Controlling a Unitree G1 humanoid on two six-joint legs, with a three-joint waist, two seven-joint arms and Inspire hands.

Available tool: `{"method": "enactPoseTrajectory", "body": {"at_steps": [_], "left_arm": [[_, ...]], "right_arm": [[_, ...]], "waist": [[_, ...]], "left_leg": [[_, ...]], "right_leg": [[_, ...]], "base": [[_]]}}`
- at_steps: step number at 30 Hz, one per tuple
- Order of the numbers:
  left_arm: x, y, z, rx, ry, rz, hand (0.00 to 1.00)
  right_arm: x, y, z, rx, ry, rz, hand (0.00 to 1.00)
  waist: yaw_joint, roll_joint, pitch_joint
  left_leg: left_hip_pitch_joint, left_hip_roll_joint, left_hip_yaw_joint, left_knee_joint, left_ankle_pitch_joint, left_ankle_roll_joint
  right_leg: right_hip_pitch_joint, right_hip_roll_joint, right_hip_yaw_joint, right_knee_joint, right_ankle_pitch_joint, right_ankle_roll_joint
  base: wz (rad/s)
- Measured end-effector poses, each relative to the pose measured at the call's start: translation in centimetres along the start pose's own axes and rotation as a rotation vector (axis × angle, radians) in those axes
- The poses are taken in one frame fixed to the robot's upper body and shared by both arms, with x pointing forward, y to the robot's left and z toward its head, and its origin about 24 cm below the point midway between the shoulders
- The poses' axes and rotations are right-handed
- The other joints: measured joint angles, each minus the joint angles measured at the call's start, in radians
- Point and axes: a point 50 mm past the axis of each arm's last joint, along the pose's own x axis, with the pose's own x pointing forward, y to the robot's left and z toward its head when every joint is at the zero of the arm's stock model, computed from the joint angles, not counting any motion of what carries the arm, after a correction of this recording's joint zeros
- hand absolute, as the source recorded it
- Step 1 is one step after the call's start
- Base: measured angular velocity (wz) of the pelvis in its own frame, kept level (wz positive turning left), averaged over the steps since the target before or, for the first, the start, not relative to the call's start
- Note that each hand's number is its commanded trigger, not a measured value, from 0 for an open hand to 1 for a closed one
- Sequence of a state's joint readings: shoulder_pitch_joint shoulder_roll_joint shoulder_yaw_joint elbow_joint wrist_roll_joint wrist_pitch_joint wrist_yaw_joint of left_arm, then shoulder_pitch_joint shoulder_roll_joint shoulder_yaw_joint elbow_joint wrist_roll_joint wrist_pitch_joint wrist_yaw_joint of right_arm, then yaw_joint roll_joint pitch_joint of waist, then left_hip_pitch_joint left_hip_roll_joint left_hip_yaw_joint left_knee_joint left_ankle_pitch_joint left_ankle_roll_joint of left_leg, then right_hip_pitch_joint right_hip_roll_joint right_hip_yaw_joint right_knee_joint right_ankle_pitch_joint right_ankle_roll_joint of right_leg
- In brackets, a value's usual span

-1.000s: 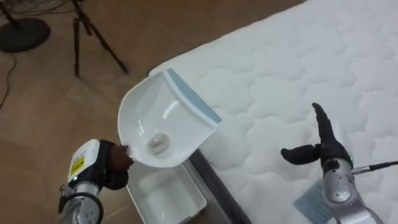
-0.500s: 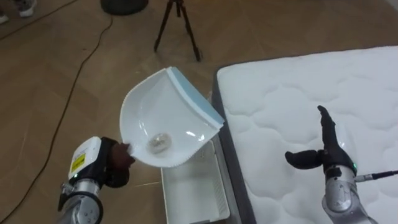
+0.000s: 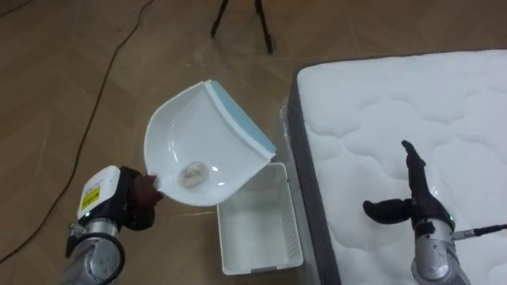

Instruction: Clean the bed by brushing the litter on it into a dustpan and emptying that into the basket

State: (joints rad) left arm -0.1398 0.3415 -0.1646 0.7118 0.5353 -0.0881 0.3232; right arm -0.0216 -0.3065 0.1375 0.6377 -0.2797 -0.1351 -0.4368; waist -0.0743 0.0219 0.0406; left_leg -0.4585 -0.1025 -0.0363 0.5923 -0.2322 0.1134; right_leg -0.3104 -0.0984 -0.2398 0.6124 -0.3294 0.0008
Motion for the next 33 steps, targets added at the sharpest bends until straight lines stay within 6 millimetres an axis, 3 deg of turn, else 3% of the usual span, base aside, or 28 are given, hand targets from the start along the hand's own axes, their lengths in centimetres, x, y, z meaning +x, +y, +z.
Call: {"method": "enactPoseTrajectory", "body": {"at_steps": [3,5,6,7,8,10,12,17,21,23,26,31,33], "left_arm": [[0.8,0.8,0.1,0.023,-0.002,0.013,1.00],[1.1,1.5,-0.3,0.058,0.002,0.013,1.00],[1.2,1.5,-0.4,0.066,0.006,0.009,1.00],[1.3,1.7,-0.6,0.083,0.010,-0.001,1.00],[1.4,1.7,-0.7,0.092,0.011,-0.015,1.00],[1.7,2.3,-0.7,0.106,0.010,-0.009,1.00],[2.1,2.8,-0.8,0.121,0.017,-0.011,1.00],[3.0,4.4,-0.6,0.268,-0.018,-0.024,1.00],[3.6,5.3,-0.3,0.343,-0.018,-0.033,1.00],[3.8,5.9,-0.3,0.385,-0.024,-0.038,1.00],[4.4,5.7,0.8,0.500,-0.056,-0.081,1.00],[4.6,5.1,1.6,0.606,-0.077,-0.153,1.00],[4.8,4.9,2.0,0.652,-0.096,-0.172,1.00]], "right_arm": [[-0.4,0.4,-1.3,-0.022,0.052,0.020,0.00],[-0.6,0.5,-2.0,-0.036,0.081,0.028,0.00],[-0.7,0.6,-2.2,-0.039,0.090,0.032,0.00],[-0.8,0.7,-2.5,-0.047,0.100,0.043,0.00],[-0.9,0.7,-2.7,-0.054,0.108,0.046,0.00],[-0.6,0.7,-2.4,-0.066,0.098,0.044,0.00],[-0.6,0.8,-2.4,-0.089,0.088,0.056,0.00],[-0.6,1.0,-2.2,-0.098,0.079,0.069,0.00],[-0.2,0.5,-1.4,-0.104,0.040,0.053,0.00],[-0.1,0.4,-0.8,-0.103,0.009,0.050,0.00],[0.0,-0.4,-0.6,-0.153,-0.033,0.050,0.00],[0.0,-0.3,0.3,-0.188,-0.094,0.066,0.00],[0.1,-0.4,0.5,-0.185,-0.110,0.059,0.00]], "waist": [[-0.003,0.004,0.0008],[-0.013,0.013,0.0046],[-0.018,0.015,0.0046],[-0.035,0.019,0.0032],[-0.052,0.036,-0.0030],[-0.053,0.054,0.0026],[-0.056,0.067,0.0013],[-0.084,0.092,0.0059],[-0.097,0.112,0.0110],[-0.122,0.126,0.0155],[-0.149,0.161,0.0191],[-0.174,0.172,0.0195],[-0.190,0.187,0.0228]], "left_leg": [[0.001,-0.020,-0.012,0.014,-0.003,0.006],[-0.006,-0.036,-0.027,0.014,-0.003,0.005],[-0.007,-0.041,-0.031,0.015,-0.003,0.004],[-0.010,-0.055,-0.041,0.020,-0.002,0.002],[-0.023,-0.058,-0.054,0.028,-0.003,0.000],[-0.042,-0.058,-0.055,0.030,0.002,-0.007],[-0.062,-0.055,-0.046,0.031,0.003,-0.010],[-0.094,0.001,0.088,0.024,0.002,-0.009],[-0.123,0.002,0.115,0.025,0.001,-0.008],[-0.135,0.001,0.118,0.027,0.001,-0.008],[-0.142,-0.001,0.135,0.025,-0.002,-0.004],[-0.143,-0.009,0.176,0.024,-0.006,0.003],[-0.141,-0.013,0.177,0.023,-0.006,0.003]], "right_leg": [[-0.060,-0.008,0.057,0.099,-0.004,0.009],[-0.121,0.000,0.134,0.086,-0.006,0.024],[-0.135,-0.001,0.142,0.070,0.002,0.027],[-0.159,-0.002,0.151,0.052,0.049,0.030],[-0.161,-0.001,0.155,0.053,0.055,0.020],[-0.178,0.002,0.145,0.062,0.053,0.011],[-0.193,-0.006,0.131,0.072,0.045,0.003],[-0.222,-0.036,0.093,0.098,0.015,-0.004],[-0.265,-0.041,0.102,0.124,0.006,-0.004],[-0.278,-0.048,0.101,0.134,0.004,-0.004],[-0.294,-0.053,0.107,0.148,0.000,-0.003],[-0.338,-0.059,0.159,0.198,-0.018,-0.001],[-0.339,-0.061,0.164,0.204,-0.023,-0.001]], "base": [[0.11],[0.17],[0.40],[0.55],[0.49],[0.22],[0.21],[0.34],[0.02],[0.05],[-0.06],[-0.14],[-0.03]]}}
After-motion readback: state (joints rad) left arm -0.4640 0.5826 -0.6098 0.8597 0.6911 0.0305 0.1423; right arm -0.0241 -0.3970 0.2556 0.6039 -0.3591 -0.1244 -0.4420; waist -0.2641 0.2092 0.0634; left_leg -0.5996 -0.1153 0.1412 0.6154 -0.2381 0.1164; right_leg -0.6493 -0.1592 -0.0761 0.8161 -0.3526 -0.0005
